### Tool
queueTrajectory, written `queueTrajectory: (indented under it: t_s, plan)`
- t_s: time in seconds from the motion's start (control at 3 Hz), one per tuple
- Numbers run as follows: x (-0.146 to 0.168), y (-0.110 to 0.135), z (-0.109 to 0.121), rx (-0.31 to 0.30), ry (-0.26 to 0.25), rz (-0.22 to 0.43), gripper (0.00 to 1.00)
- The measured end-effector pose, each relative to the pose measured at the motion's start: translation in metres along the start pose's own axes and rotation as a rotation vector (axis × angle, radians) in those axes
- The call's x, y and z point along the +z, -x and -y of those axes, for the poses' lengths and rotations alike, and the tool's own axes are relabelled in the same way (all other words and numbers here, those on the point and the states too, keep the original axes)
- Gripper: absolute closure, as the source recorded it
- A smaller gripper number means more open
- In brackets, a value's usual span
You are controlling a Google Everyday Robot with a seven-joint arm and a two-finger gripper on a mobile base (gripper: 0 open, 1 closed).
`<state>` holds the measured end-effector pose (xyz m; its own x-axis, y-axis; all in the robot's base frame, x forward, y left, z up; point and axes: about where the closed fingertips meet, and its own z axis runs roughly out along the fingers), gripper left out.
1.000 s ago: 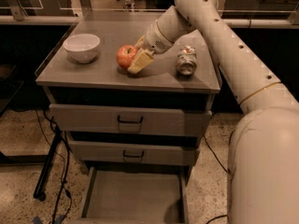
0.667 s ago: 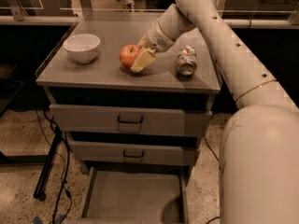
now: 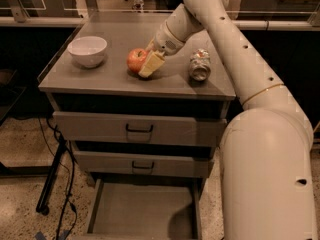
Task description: Pick apple from bottom drawer and place on counter
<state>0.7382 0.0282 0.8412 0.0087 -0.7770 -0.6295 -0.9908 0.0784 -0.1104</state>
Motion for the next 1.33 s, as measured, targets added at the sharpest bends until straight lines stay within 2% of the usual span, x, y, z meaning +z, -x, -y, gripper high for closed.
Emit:
queueTrajectory:
  t_s: [0.67,1.0,1.33]
  plan:
    - [0.0113,-0.0025,0.0037,0.010,0.020,0.022,1.00]
    - [0.0113,-0.0024,0.0037,0.010,0.020,0.022,0.81]
    - [0.0114,-0.0024,0.0037,0.010,0.020,0.022,0.57]
